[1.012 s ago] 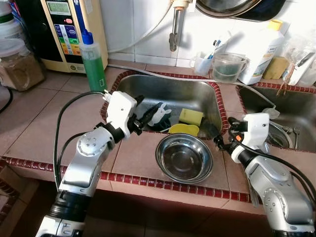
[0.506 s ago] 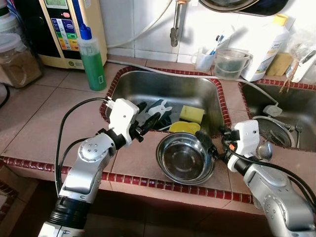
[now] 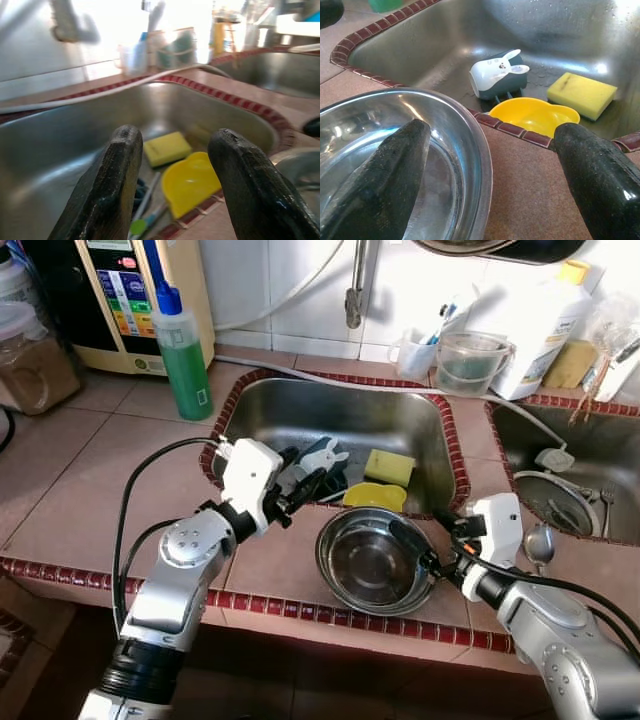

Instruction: Kitchen organization

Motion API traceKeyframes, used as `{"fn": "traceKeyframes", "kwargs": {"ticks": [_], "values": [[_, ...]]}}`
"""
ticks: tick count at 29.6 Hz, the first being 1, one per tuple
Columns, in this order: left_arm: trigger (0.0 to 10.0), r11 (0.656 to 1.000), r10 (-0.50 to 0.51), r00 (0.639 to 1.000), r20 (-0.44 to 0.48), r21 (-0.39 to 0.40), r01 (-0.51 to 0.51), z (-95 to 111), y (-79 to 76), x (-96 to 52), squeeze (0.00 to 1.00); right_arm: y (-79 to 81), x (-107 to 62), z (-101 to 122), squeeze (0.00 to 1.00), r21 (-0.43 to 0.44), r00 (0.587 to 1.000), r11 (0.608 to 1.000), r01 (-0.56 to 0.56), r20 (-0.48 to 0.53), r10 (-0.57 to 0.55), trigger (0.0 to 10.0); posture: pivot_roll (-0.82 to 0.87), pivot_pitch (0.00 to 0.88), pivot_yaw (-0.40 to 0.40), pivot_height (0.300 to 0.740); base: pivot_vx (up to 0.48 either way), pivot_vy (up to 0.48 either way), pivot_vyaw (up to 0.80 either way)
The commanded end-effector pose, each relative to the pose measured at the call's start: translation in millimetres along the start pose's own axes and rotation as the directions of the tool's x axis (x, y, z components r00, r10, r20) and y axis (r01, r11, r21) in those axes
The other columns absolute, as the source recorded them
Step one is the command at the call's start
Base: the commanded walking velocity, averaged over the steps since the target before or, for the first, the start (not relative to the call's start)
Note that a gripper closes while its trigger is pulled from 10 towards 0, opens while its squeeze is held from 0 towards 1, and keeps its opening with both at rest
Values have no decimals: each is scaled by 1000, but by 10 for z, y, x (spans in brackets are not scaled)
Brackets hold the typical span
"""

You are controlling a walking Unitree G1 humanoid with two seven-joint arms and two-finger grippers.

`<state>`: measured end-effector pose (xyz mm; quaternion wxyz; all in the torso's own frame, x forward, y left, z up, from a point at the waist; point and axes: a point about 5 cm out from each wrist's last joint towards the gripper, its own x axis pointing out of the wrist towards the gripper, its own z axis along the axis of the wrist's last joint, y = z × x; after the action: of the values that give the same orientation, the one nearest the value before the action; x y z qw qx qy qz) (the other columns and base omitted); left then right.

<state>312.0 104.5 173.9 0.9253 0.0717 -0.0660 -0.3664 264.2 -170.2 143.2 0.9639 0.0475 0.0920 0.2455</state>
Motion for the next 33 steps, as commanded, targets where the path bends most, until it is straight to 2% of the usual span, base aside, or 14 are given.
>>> {"fn": "traceKeyframes", "kwargs": {"ticks": [1, 4, 9, 13, 19, 23, 29, 33], "values": [[10000, 998, -61, 998, 10, 24, 61, 21, -65, -23, 0, -6, -48, 73, 0, -11, 1000, 1000, 3, 19, -3, 10000, -157, 117, -31, 703, 0, 0, 0], [10000, 995, -89, 996, 8, 40, 89, -7, -13, -87, 0, 3, -47, 86, 0, -12, 1000, 1000, -2, 22, 3, 10000, -158, 116, -30, 703, 0, 0, 0], [10000, 995, -77, 997, -23, 54, 79, -17, 185, -204, 0, -11, -50, 105, 0, -15, 1000, 1000, 4, 24, -4, 10000, -163, 115, -26, 703, 0, 0, 0], [10000, 995, -81, 996, -26, 64, 83, 25, 215, -262, 0, -24, -60, 111, 0, -19, 1000, 1000, 10, 26, -10, 10000, -165, 114, -15, 703, 0, 0, 0], [10000, 996, -59, 998, -19, 58, 60, 17, 138, -354, 0, -40, -85, 58, 0, -14, 999, 999, 37, 15, -36, 10000, -165, 112, -7, 703, 0, 0, 0], [10000, 995, -84, 996, -21, 53, 85, 43, 55, -438, 0, -62, -86, 41, 0, -9, 999, 999, 33, 11, -33, 10000, -154, 107, -12, 703, 0, 0, 0], [10000, 998, -59, 998, -23, 22, 60, 114, 51, -441, 0, -79, -56, 39, 0, -17, 1000, 1000, 26, 4, -26, 10000, -145, 102, -15, 703, 0, 0, 0], [10000, 998, -52, 998, -40, 16, 52, 124, -67, -467, 0, -89, -31, 46, 0, -35, 1000, 999, 26, -2, -26, 10000, -141, 97, -18, 703, 0, 0, 0]]}}
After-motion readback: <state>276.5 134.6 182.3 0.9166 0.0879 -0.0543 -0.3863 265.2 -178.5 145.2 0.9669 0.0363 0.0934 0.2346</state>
